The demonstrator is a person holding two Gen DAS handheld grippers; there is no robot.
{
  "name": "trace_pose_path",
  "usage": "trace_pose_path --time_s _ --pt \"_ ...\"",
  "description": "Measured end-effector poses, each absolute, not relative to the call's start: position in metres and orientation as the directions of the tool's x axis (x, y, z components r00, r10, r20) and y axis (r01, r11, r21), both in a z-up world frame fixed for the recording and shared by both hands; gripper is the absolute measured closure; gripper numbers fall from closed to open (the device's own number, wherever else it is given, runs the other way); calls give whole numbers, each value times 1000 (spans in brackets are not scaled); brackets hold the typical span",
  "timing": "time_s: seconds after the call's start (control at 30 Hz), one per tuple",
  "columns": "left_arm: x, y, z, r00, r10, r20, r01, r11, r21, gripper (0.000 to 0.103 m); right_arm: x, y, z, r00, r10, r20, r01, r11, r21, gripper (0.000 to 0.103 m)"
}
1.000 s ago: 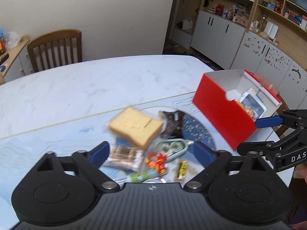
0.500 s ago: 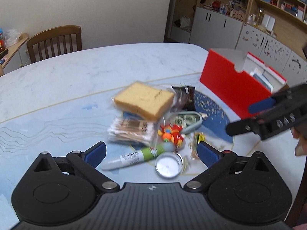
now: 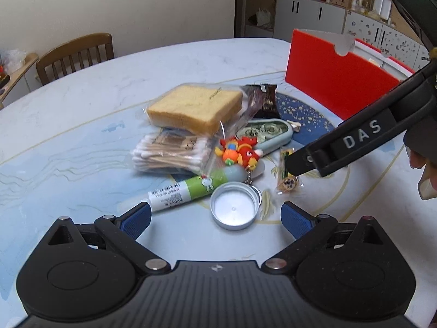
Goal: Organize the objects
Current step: 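Grasp the yellow snack packet with the right gripper while the left grasps the tin lid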
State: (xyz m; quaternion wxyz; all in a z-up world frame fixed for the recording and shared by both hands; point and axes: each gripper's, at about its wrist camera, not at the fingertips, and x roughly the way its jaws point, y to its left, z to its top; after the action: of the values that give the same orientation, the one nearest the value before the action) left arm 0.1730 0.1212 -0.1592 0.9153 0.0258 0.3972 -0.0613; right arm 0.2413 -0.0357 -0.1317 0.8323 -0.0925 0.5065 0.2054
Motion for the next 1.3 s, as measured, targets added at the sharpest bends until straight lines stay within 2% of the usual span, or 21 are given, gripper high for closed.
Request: trace_pose_path --time_s 0.2,0.47,0.57,0.8,0.9,1.17,1.23,1.3 --pt "172 113 -165 684 -79 -726 132 991 15 1 245 -30 -140 394 225 -891 -429 902 39 8" --pt "174 111 -170 691 -52 -721 105 994 29 1 247 -25 -150 371 214 -904 -436 899 34 18" --pt "175 112 -171 695 -41 -717 94 995 34 1 246 -24 -151 373 208 -904 -442 897 24 19" --pt "173 112 -169 698 -72 -713 103 995 1 3 242 -26 -151 385 205 -900 -449 893 11 23" --pt "174 112 -169 691 -83 -718 106 994 -13 15 241 -28 -150 392 206 -897 -447 894 10 28" --pt "174 114 -163 687 -82 -722 89 996 -29 55 238 -33 -145 407 209 -889 -446 895 6 56" --pt "173 114 -162 684 -92 -723 92 995 -40 63 237 -33 -145 408 211 -888 -451 893 5 62" --pt "172 113 -162 681 -95 -726 94 995 -42 65 235 -35 -144 409 215 -887 -458 889 4 69"
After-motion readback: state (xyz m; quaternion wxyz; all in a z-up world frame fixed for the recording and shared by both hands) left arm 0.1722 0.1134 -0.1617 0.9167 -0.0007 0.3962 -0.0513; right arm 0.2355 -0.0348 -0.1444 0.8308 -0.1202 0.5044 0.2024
